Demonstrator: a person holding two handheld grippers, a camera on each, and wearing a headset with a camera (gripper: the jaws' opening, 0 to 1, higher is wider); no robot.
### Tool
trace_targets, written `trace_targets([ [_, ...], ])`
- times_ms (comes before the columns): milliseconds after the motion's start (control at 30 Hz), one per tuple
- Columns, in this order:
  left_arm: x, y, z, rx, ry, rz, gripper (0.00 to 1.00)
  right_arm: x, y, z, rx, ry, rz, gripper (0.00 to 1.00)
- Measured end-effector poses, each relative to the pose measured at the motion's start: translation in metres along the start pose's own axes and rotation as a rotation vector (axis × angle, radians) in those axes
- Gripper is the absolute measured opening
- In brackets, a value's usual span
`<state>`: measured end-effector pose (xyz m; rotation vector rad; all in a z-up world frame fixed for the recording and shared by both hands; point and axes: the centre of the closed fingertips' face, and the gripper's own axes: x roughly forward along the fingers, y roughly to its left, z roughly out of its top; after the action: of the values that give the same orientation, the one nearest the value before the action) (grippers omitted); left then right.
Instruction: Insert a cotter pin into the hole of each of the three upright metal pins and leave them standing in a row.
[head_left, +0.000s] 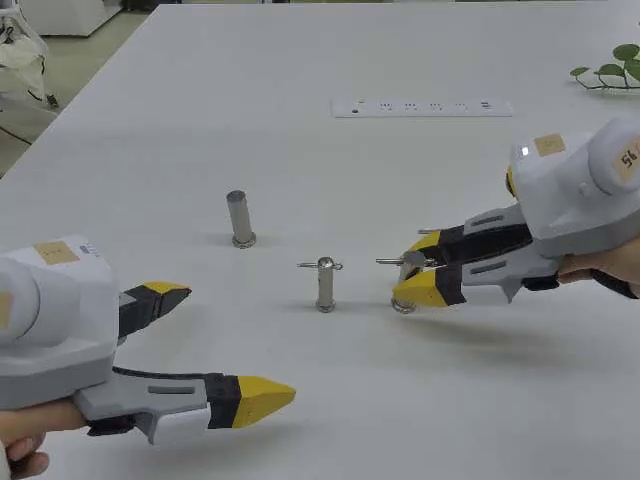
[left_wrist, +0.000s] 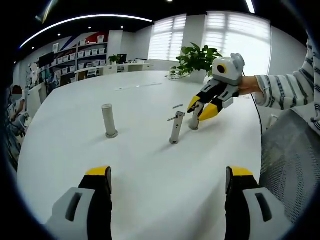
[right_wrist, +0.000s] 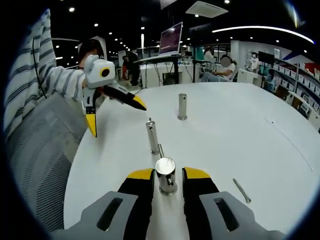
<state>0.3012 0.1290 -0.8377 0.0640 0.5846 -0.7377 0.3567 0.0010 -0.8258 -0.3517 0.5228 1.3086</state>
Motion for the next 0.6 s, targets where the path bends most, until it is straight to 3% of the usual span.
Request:
trace_targets([
  [133,0.0,-0.002,0.0,0.001,0.0,-0.002,0.95,-0.01,0.001,0.004,0.013,-0.025,-0.006,0.32],
  [333,0.001,-0.007,0.0,-0.004,0.001,-0.007,0.95,-0.027,0.003,0.01,0.051,-0.072,-0.05,0.34],
  [433,0.002,-0.009,0.0,-0.007,-0.002,-0.012,0.95,-0.041,0.005,0.022,0.089,-0.139,-0.086,0.36],
  [600,0.004,-0.011,-0.004,0.002,0.006,-0.015,0.91,-0.058,0.006,0.025,0.097,-0.141,-0.135,0.5],
])
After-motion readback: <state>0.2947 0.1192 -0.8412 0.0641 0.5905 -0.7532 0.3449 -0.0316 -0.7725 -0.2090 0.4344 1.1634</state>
